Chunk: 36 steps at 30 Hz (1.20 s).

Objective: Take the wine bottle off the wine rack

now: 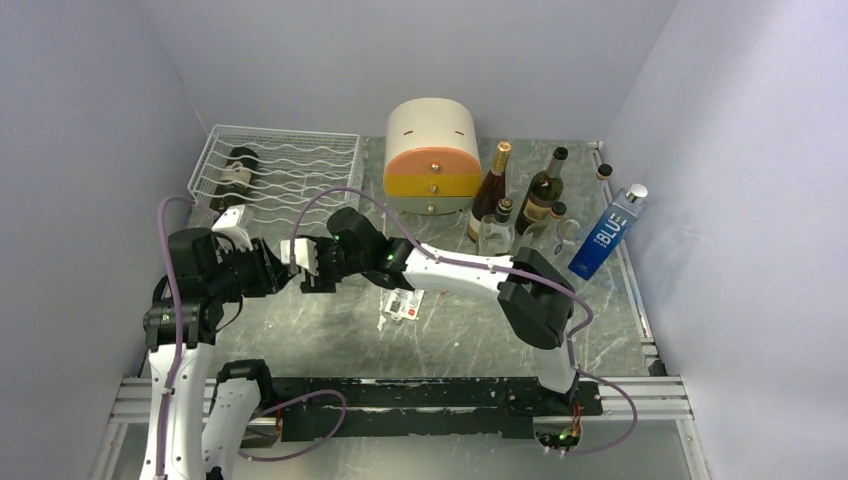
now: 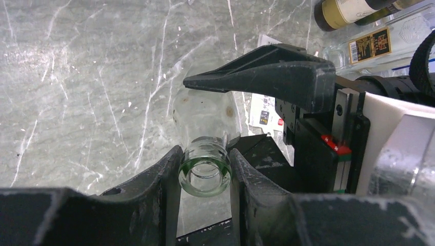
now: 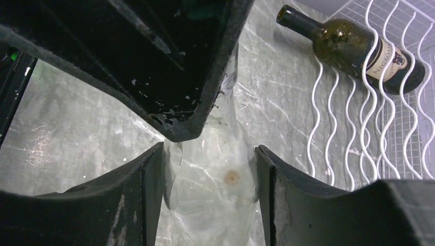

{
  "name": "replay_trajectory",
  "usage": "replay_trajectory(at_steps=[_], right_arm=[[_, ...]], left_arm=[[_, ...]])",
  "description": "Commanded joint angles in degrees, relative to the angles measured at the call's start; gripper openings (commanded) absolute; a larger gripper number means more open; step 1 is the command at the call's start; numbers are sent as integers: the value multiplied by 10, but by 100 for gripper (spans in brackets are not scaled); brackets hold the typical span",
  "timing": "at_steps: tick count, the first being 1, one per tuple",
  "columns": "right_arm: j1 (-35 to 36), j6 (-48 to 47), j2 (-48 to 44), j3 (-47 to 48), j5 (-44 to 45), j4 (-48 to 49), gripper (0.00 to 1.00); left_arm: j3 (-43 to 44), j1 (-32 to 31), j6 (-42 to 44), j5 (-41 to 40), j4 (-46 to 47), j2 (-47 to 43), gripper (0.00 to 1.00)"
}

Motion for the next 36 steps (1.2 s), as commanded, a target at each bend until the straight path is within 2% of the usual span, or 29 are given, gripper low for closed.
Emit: replay_trajectory(at_steps=[1, 5, 12, 15, 21, 25, 30, 36], right_arm=[[-1, 39, 3, 14, -19, 5, 54], [-1, 59, -8, -16, -9, 59, 23], [-13, 154, -57, -67, 23, 140, 11], [-28, 229, -92, -91, 30, 185, 0], [-34, 317, -184, -118, 53, 188, 0], [-34, 349, -270, -160, 95, 151, 0], [-34, 356, -391, -244, 141, 94, 0], [-37, 359, -476, -257, 241, -69, 0]], left_arm=[[28, -5, 4, 17, 22, 2, 32], [67, -6, 8, 13, 18, 16, 67], [181, -6, -56, 0, 80, 35, 92], [214, -6, -78, -23, 106, 36, 95], [238, -5, -78, -104, 83, 4, 97], [179, -6, -78, -154, 97, -40, 99], [112, -6, -73, -98, 110, -55, 100], [15, -5, -119, -83, 177, -86, 99]])
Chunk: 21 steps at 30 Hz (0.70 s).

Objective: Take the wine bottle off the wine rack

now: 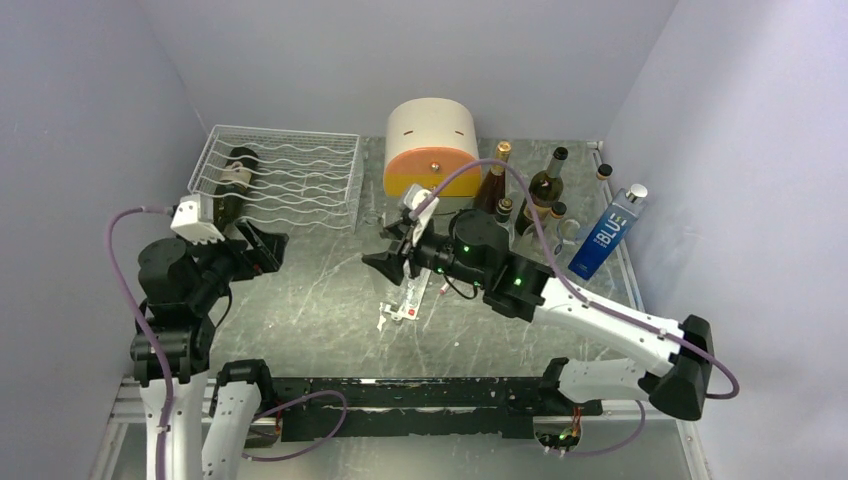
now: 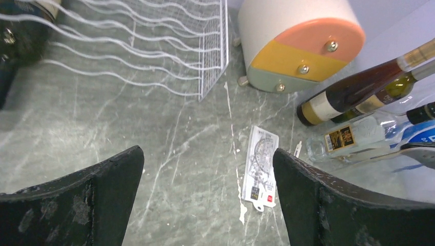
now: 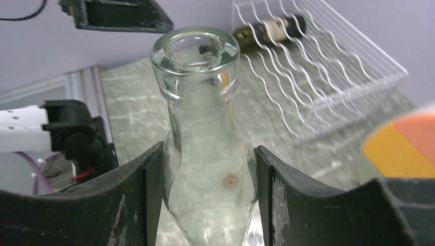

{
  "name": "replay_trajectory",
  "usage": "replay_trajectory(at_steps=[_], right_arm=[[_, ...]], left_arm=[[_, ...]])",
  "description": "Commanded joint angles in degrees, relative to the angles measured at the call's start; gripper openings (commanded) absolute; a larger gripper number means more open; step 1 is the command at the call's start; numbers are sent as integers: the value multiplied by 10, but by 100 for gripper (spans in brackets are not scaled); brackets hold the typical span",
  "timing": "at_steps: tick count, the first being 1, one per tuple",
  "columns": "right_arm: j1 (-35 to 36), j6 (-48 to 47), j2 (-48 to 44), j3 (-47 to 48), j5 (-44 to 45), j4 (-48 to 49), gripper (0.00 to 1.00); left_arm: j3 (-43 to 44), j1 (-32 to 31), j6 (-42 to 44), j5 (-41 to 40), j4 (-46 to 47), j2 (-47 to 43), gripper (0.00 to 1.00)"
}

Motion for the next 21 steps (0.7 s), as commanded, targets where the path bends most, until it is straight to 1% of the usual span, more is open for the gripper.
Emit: replay_trajectory(at_steps=[1, 5, 8, 9, 12, 17, 21], right_arm=[[-4, 19, -57, -14, 108, -109, 0], [-7, 74, -103, -51, 209, -168, 0], [-11, 120, -133, -75, 278, -206, 0], [-13, 144, -143, -83, 314, -216, 0], [-18, 189, -172, -100, 371, -238, 0], [-24, 219, -194, -115, 455, -253, 0], [-34, 220, -188, -147, 503, -219, 0]], left_arm=[[-56, -3, -37, 24, 86, -26, 99], [-89, -3, -47, 32, 129, -7, 100], [-102, -3, -48, 37, 142, 12, 99], [-106, -3, -46, 36, 144, 16, 100], [-123, -3, -36, 32, 150, 14, 100], [-134, -3, -32, 23, 154, 3, 100], [-142, -3, -31, 16, 152, -4, 100]])
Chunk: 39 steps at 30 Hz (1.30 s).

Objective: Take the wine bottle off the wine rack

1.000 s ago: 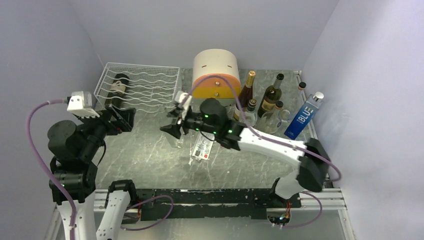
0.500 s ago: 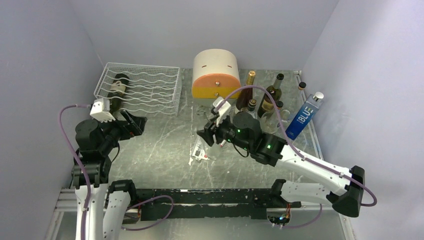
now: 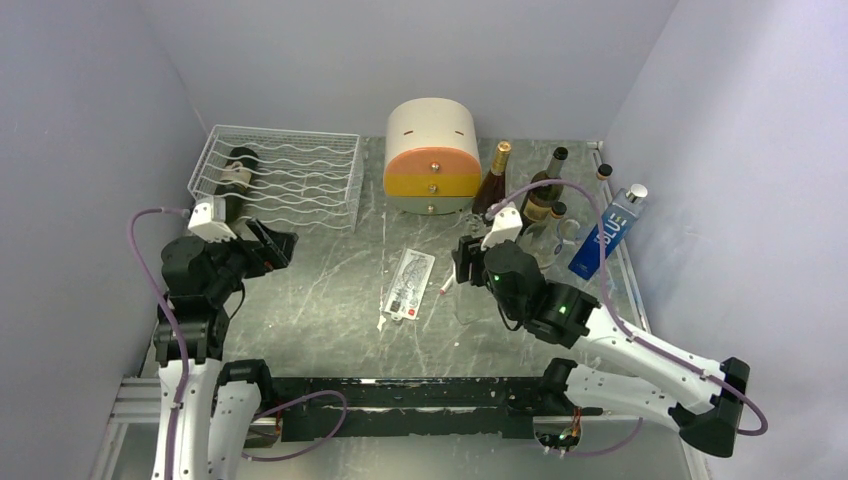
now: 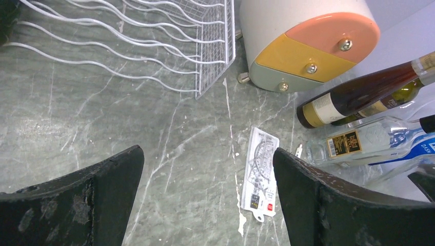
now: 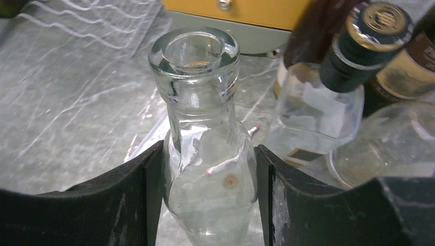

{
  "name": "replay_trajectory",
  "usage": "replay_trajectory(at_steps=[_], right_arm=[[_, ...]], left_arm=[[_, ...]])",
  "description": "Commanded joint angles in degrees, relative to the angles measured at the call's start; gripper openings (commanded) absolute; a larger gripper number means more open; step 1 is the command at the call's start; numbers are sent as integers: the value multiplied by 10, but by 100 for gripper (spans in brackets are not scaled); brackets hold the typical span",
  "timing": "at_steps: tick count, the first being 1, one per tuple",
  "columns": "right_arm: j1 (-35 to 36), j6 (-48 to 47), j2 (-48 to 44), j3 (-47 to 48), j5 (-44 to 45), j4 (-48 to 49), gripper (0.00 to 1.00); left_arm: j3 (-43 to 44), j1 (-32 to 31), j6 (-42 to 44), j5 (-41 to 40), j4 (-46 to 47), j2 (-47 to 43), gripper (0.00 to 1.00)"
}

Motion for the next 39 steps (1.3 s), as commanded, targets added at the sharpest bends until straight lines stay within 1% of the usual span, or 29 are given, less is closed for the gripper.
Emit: replay_trajectory(at_steps=[1, 4, 10, 13, 14, 17, 20, 23, 26, 27, 29, 31, 33, 39], right_arm=[[-13, 30, -3, -38, 107, 61, 0], [-24, 27, -1, -68, 130, 97, 0], [-26, 80, -7, -104, 215, 98, 0], [-27, 116, -9, -120, 243, 93, 0], [-27, 125, -6, -127, 266, 94, 0], [-27, 127, 4, -147, 308, 120, 0], [-27, 151, 6, -158, 341, 124, 0], [-27, 89, 3, -193, 335, 207, 0], [-27, 56, 1, -211, 328, 246, 0], [-27, 47, -2, -214, 320, 252, 2], [-27, 47, -7, -216, 306, 243, 11], [-27, 54, -12, -218, 298, 229, 17], [-27, 69, -16, -214, 294, 205, 19], [-27, 103, -29, -186, 257, 132, 19]], left_arm=[[-8, -3, 6, -4, 31, -15, 100], [-10, -3, 7, -5, 34, -27, 100], [-13, -3, 7, -6, 36, -40, 100], [-14, -3, 5, -4, 39, -38, 100], [-14, -3, 6, -3, 39, -37, 99], [-16, -3, 5, 1, 44, -36, 99], [-16, -3, 6, 6, 45, -34, 99], [-16, -3, 7, 5, 45, -35, 99], [-17, -3, 7, 9, 48, -38, 99], [-18, -3, 8, 10, 50, -39, 99], [-18, -3, 8, 10, 50, -43, 99], [-19, -3, 8, 9, 51, -44, 99], [-20, -3, 8, 9, 53, -43, 99], [-20, -3, 8, 15, 55, -41, 99]])
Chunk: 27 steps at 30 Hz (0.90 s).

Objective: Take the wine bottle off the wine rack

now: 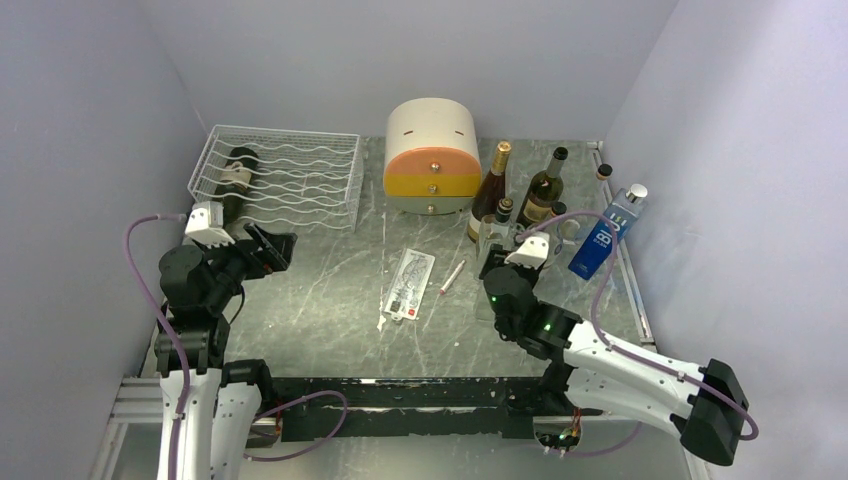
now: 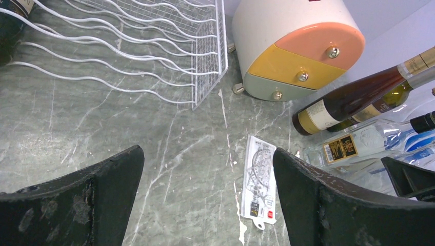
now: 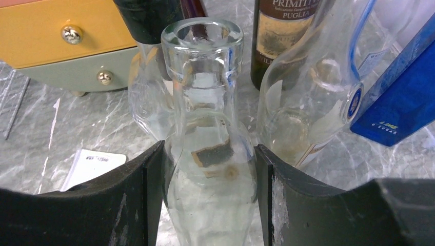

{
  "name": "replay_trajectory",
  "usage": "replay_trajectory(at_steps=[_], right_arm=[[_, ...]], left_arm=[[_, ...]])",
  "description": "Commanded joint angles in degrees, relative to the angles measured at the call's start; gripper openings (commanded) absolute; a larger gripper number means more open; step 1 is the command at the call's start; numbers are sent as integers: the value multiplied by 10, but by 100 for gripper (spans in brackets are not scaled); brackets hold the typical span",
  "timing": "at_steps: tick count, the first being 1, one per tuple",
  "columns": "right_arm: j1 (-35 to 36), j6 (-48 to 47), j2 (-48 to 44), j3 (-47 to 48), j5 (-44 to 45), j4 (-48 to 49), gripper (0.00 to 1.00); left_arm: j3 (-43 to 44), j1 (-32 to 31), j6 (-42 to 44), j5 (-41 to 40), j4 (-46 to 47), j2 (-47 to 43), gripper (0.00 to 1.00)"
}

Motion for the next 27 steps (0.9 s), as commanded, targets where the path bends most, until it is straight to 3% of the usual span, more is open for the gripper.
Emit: replay_trajectory(at_steps=[1, 9, 14, 17, 20, 22, 27], right_arm=[[-1, 51, -9, 27, -38, -84, 19], [-1, 123, -29, 51, -108, -202, 24], [-1, 97, -47, 66, -95, -202, 22], [-1, -9, -70, 42, -73, -89, 11], [-2, -179, -102, -57, -76, 187, 3], [-2, -255, -98, -104, -69, 313, 0], [-3, -302, -80, -133, -58, 403, 0]], left_arm=[[-4, -3, 8, 14, 27, -5, 99], [-4, -2, 8, 18, 27, -9, 99], [-6, -3, 8, 22, 32, -11, 99], [-7, -3, 8, 25, 34, -10, 99], [-7, -2, 7, 25, 35, -13, 99], [-6, -3, 10, 25, 32, -14, 99], [-5, -3, 11, 23, 27, -24, 99]])
